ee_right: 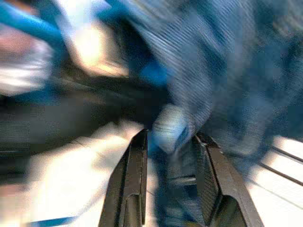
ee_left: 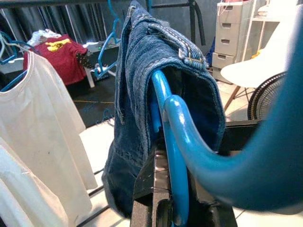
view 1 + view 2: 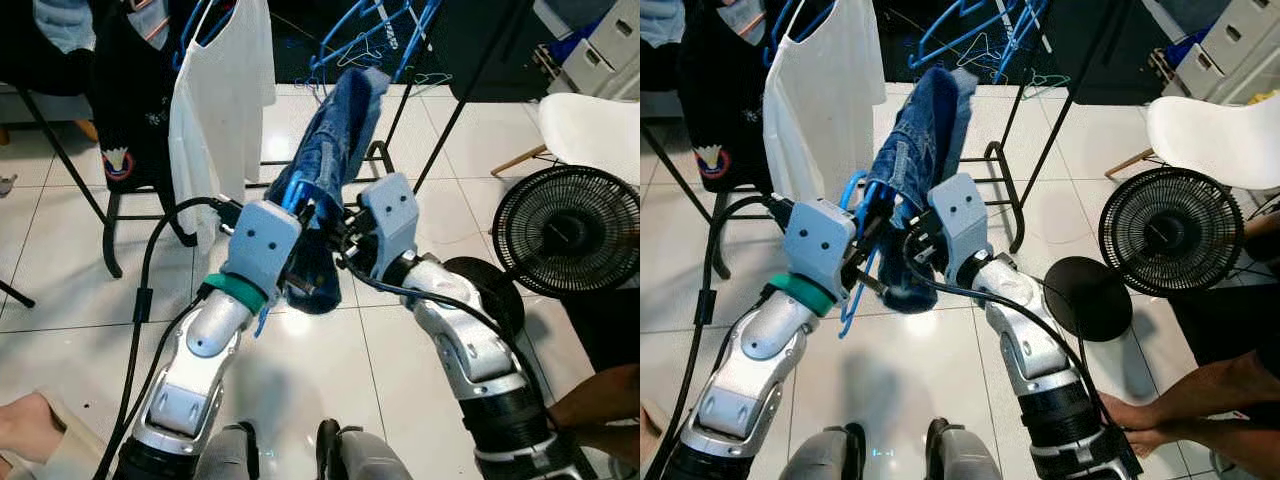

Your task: Hang hanger

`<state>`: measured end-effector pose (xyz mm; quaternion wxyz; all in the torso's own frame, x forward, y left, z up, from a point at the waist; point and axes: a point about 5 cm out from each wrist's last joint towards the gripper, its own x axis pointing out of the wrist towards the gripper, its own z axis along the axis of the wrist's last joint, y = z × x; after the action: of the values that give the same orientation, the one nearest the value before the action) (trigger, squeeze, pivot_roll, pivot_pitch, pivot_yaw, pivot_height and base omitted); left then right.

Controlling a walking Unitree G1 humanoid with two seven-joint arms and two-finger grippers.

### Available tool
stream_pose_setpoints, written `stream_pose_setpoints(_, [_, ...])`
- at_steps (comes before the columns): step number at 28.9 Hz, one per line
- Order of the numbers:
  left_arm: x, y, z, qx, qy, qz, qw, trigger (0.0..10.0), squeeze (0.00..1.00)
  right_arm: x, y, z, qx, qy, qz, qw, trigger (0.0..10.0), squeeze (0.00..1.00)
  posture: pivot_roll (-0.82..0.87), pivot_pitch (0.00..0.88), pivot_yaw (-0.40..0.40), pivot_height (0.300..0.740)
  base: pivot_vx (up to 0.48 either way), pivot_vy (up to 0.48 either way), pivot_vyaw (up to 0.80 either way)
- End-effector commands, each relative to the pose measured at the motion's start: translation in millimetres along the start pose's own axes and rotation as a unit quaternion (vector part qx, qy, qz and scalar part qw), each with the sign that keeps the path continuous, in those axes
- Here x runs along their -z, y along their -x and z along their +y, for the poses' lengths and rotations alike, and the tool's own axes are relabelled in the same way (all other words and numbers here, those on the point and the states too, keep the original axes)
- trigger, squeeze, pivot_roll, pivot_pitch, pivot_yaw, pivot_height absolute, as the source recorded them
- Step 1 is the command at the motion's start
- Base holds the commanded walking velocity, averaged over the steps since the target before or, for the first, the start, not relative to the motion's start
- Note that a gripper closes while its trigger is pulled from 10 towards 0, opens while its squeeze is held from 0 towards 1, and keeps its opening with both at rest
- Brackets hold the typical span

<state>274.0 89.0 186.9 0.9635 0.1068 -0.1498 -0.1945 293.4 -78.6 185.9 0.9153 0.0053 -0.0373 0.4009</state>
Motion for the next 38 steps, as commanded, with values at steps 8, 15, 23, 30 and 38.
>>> stream_pose_setpoints(8, [3, 0.7, -3.8, 0.024, -0.021, -0.003, 0.999, 10.0, 0.0, -14, 18.2, 12.5, -0.123, 0.115, 0.016, 0.986, 10.0, 0.0, 0.04, 0.12, -0.036, 0.733, 0.0, 0.0, 0.0])
stream_pose_setpoints(15, [11, 3.8, -5.5, 0.055, -0.028, 0.014, 0.998, 10.0, 0.0, -25, 29.0, 2.7, -0.126, 0.267, 0.06, 0.953, 10.0, 0.0, 0.04, 0.123, -0.025, 0.733, 0.0, 0.0, 0.0])
stream_pose_setpoints(23, [21, 5.3, -4.5, 0.077, -0.034, 0.032, 0.996, 10.0, 0.0, -69, 33.2, -23.1, -0.052, 0.47, 0.04, 0.88, 10.0, 0.0, 0.02, 0.127, -0.02, 0.733, 0.0, 0.0, 0.0])
stream_pose_setpoints(30, [20, 3.8, -6.0, 0.083, -0.03, 0.029, 0.996, 10.0, 0.0, -68, 25.1, -25.9, -0.018, 0.505, -0.012, 0.863, 10.0, 0.0, 0.02, 0.129, -0.021, 0.733, 0.0, 0.0, 0.0])
stream_pose_setpoints(38, [11, 4.6, -4.1, 0.09, -0.021, 0.018, 0.996, 10.0, 0.0, -35, 18.7, -17.1, -0.041, 0.475, -0.021, 0.879, 10.0, 0.0, 0.03, 0.132, -0.016, 0.733, 0.0, 0.0, 0.0])
